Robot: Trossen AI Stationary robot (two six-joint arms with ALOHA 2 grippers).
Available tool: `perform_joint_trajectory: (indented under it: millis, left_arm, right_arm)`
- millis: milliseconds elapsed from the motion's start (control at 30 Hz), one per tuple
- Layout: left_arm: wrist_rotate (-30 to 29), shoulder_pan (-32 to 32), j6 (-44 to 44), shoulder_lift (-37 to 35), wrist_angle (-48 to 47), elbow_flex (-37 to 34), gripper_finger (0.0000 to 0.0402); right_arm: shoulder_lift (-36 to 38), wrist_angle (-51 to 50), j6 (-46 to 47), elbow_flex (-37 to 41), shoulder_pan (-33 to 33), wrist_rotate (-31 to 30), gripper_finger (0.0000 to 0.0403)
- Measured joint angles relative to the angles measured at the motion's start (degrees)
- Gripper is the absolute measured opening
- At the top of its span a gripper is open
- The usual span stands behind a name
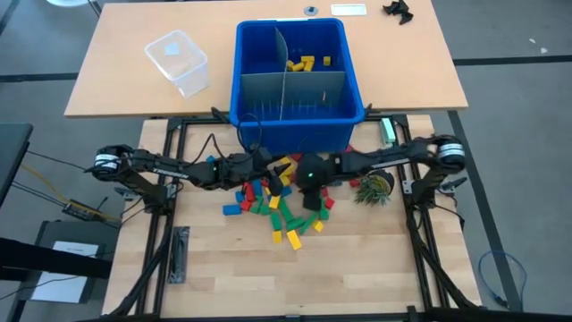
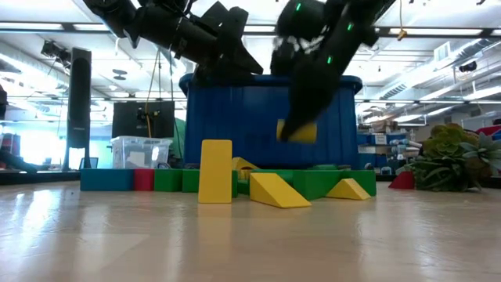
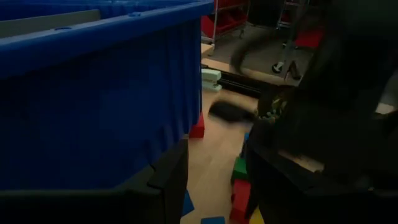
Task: Sort Items/Unsort Items
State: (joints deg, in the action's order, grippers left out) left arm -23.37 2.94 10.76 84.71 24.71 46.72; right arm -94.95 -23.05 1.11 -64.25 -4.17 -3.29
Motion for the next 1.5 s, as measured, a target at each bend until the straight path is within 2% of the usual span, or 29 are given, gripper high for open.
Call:
perform_joint_trajectory:
  millis: [167,333,500,600,800,1033,1333,1500]
  left_arm:
    - [-0.2,0.0,0.0,0.0,0.0,0.0,0.0168]
    - [-0.4,0.0,0.0,0.0,0.0,0.0,0.0168]
    - [-0.4,0.0,0.0,0.0,-0.1,0.0,0.0168]
    - [-0.4,0.0,0.0,0.0,-0.1,0.0,0.0168]
    - [-0.4,0.0,0.0,0.0,-0.1,-0.1,0.0168]
    - [-0.4,0.0,0.0,0.1,-0.1,-0.1,0.0168]
    - [-0.4,0.0,0.0,0.1,-0.2,-0.1,0.0168]
    - [-0.4,0.0,0.0,0.1,-0.1,-0.1,0.0168]
  right_arm:
    - [10.7,1.5,-1.8,0.0,-1.9,-1.8,0.0129]
    - [19.2,5.6,-2.3,-0.1,-6.8,-3.2,0.0129]
    - [23.7,12.6,-2.5,-0.1,-14.4,-3.2,0.0129]
    - [23.8,14.1,-5.0,-2.0,-20.1,-2.5,0.0129]
    - [16.9,12.1,-12.1,-12.0,-32.0,-2.1,0.0129]
    - [2.9,7.2,-14.8,-25.8,-44.0,0.4,0.0129]
    - [-11.9,5.2,-14.7,-37.8,-51.0,1.9,0.0131]
    - [-14.9,7.1,-14.9,-39.9,-51.3,-1.3,0.0207]
